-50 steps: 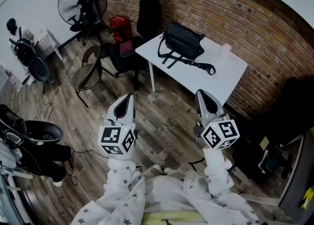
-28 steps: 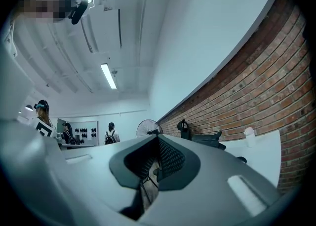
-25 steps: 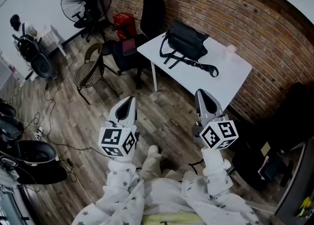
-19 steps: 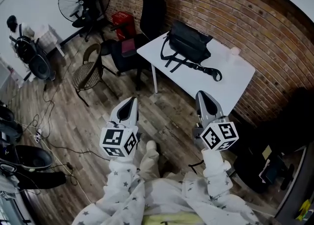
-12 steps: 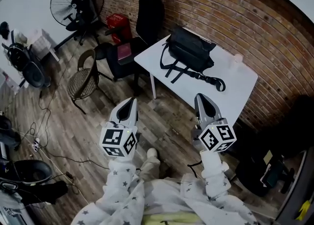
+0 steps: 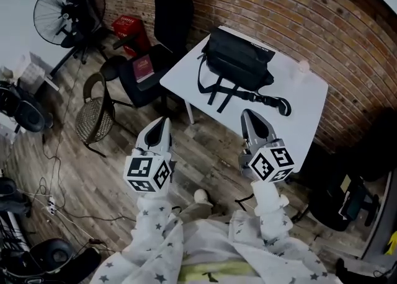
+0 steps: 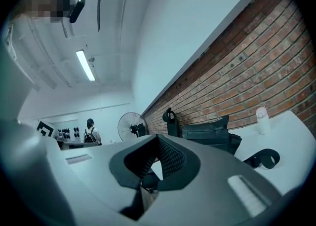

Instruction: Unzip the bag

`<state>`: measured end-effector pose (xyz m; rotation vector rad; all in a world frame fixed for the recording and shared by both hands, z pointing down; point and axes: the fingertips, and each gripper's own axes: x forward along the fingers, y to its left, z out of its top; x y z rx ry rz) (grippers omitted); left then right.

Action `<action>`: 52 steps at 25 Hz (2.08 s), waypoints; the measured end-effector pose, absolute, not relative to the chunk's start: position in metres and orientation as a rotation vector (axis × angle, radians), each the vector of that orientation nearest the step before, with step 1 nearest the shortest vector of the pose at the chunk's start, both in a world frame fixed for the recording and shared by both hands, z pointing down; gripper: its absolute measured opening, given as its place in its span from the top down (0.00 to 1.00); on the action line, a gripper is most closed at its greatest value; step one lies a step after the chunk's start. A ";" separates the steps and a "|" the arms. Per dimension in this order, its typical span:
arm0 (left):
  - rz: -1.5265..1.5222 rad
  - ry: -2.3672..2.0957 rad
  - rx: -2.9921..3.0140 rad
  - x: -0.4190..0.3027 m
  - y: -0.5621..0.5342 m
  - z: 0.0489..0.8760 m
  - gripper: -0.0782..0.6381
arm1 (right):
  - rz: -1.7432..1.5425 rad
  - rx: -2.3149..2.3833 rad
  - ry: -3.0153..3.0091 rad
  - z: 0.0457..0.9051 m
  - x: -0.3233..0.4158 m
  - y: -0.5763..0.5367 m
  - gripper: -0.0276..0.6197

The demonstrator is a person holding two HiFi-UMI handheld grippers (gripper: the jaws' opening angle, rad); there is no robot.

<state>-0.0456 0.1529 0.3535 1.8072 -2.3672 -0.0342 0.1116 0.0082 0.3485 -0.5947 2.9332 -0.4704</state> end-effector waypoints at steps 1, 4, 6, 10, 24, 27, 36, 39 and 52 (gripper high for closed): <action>-0.033 -2.355 1.822 -0.051 0.148 0.355 0.89 | -0.467 -0.612 2.932 0.350 0.107 0.005 0.97; -0.026 -2.325 1.863 -0.067 0.132 0.357 0.89 | -0.455 -0.650 2.922 0.352 0.093 -0.005 0.97; -0.019 -2.305 1.886 -0.074 0.121 0.358 0.89 | -0.454 -0.663 2.916 0.353 0.085 -0.011 0.97; -0.002 -2.270 1.921 -0.082 0.103 0.361 0.89 | -0.472 -0.678 2.916 0.356 0.072 -0.022 0.97; -0.001 -2.187 1.938 -0.153 0.020 0.390 0.89 | -0.521 -0.752 2.902 0.383 0.002 -0.096 0.97; 0.008 -2.162 1.940 -0.171 -0.007 0.396 0.89 | -0.542 -0.768 2.900 0.387 -0.016 -0.118 0.97; 0.024 -2.092 1.946 -0.212 -0.068 0.408 0.89 | -0.588 -0.805 2.895 0.392 -0.057 -0.168 0.97; 0.018 -2.075 1.960 -0.223 -0.087 0.407 0.89 | -0.604 -0.818 2.884 0.391 -0.066 -0.184 0.97; 0.013 -2.020 2.052 -0.264 -0.159 0.397 0.89 | -0.687 -0.792 2.919 0.409 -0.114 -0.210 0.97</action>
